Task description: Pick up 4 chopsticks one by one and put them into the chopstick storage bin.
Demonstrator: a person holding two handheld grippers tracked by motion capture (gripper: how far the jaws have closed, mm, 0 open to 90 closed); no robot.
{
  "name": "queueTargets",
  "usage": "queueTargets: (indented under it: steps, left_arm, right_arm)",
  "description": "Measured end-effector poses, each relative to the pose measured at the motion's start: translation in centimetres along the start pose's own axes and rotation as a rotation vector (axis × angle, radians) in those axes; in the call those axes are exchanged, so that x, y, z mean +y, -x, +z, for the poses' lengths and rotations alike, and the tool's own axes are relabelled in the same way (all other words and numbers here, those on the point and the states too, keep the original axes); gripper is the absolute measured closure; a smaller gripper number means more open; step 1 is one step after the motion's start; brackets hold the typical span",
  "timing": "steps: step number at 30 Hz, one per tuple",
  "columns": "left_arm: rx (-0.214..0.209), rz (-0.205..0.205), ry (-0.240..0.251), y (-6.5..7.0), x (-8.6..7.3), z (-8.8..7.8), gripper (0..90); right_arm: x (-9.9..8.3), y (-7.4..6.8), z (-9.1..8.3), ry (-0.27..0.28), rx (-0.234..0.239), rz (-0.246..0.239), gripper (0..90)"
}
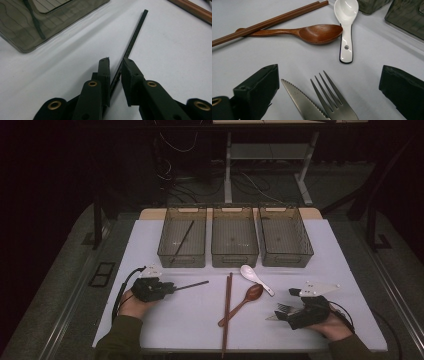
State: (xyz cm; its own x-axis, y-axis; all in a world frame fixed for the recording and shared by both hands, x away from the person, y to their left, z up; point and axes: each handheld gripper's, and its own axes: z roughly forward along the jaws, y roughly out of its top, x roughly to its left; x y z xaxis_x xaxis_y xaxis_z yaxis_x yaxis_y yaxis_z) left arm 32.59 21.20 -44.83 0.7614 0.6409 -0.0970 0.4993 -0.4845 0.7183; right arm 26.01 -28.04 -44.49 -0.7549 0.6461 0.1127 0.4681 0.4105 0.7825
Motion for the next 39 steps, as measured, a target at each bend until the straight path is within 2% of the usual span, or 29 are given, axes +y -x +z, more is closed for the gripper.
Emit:
queueTargets:
  steps: [12, 15, 18, 19, 27, 30, 32, 36, 39]
  left_arm:
    - [-0.025, 0.018, -0.013, 0.0, 0.0, -0.1, 80.7]
    - [-0.043, 0.019, -0.014, 0.3, 0.0, 0.0, 81.5]
    - [-0.06, 0.048, -0.029, 0.4, 0.0, 0.0, 82.1]
    - [-0.063, 0.04, -0.027, 0.5, 0.0, 0.0, 82.3]
    - [-0.103, 0.053, -0.038, 1.2, 0.1, 0.1, 83.6]
    - [-0.114, 0.07, -0.045, 1.3, 0.1, 0.1, 84.0]
    - [-0.114, 0.065, -0.047, 1.6, 0.1, 0.2, 84.1]
    - [-0.107, 0.1, -0.053, 1.8, 0.3, 0.2, 84.8]
    - [-0.106, 0.084, -0.05, 1.8, 0.3, 0.2, 85.1]
  right_arm:
    - [0.0, 0.0, 0.0, 0.0, 0.0, -0.001, 2.9]
    - [0.0, 0.0, 0.0, 0.001, 0.001, -0.001, 2.9]
    - [0.0, 0.0, 0.0, 0.001, 0.0, -0.001, 2.9]
    - [0.0, 0.0, 0.0, 0.0, 0.0, -0.001, 2.9]
    - [0.0, 0.0, -0.1, 0.001, 0.0, 0.001, 2.9]
    - [0.0, 0.0, -0.1, 0.0, 0.001, 0.001, 2.9]
    - [0.0, 0.0, 0.0, 0.0, 0.001, -0.001, 2.9]
    - [0.0, 0.0, 0.0, 0.0, 0.001, -0.001, 2.9]
    - [0.0, 0.0, -0.1, -0.001, 0.001, 0.0, 2.9]
